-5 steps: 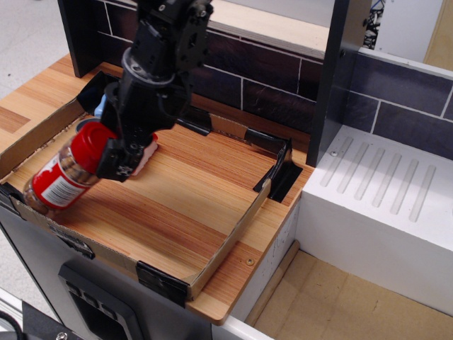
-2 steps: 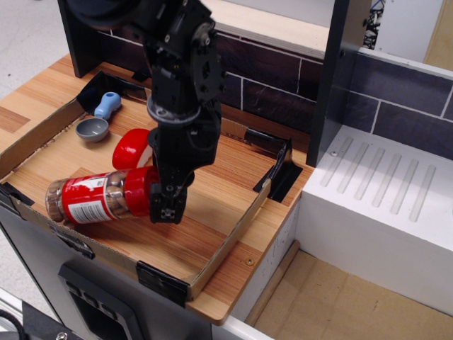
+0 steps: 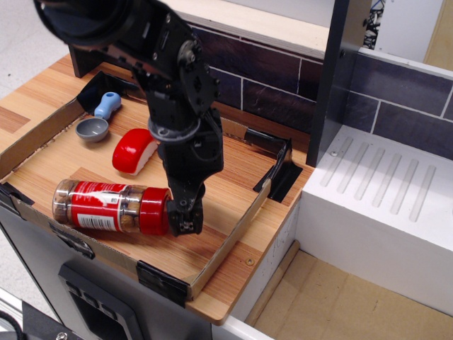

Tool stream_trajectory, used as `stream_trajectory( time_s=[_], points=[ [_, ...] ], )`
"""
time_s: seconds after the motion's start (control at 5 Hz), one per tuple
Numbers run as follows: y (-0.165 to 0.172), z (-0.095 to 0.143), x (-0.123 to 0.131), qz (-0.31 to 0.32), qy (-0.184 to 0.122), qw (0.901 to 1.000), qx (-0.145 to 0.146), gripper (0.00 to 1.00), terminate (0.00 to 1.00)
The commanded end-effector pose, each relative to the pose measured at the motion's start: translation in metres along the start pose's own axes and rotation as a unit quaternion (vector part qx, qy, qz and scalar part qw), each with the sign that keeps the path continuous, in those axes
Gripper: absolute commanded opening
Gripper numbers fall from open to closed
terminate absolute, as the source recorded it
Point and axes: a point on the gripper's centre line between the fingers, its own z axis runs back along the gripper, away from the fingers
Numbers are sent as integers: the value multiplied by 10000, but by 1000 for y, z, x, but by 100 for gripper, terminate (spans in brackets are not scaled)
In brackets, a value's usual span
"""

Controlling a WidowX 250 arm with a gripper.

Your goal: Topple basil bottle

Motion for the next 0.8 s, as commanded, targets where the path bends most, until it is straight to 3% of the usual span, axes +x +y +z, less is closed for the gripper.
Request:
stream_trajectory(
  time_s=[0.0, 0.2, 0.4, 0.6],
  points=[
    [19, 39, 5, 365, -423, 9984, 117, 100, 0],
    [23, 51, 11, 707, 9, 9972, 260, 100, 0],
    [23, 51, 11, 707, 9, 9972, 260, 100, 0],
    [23, 51, 11, 707, 9, 9972, 260, 100, 100]
  ],
)
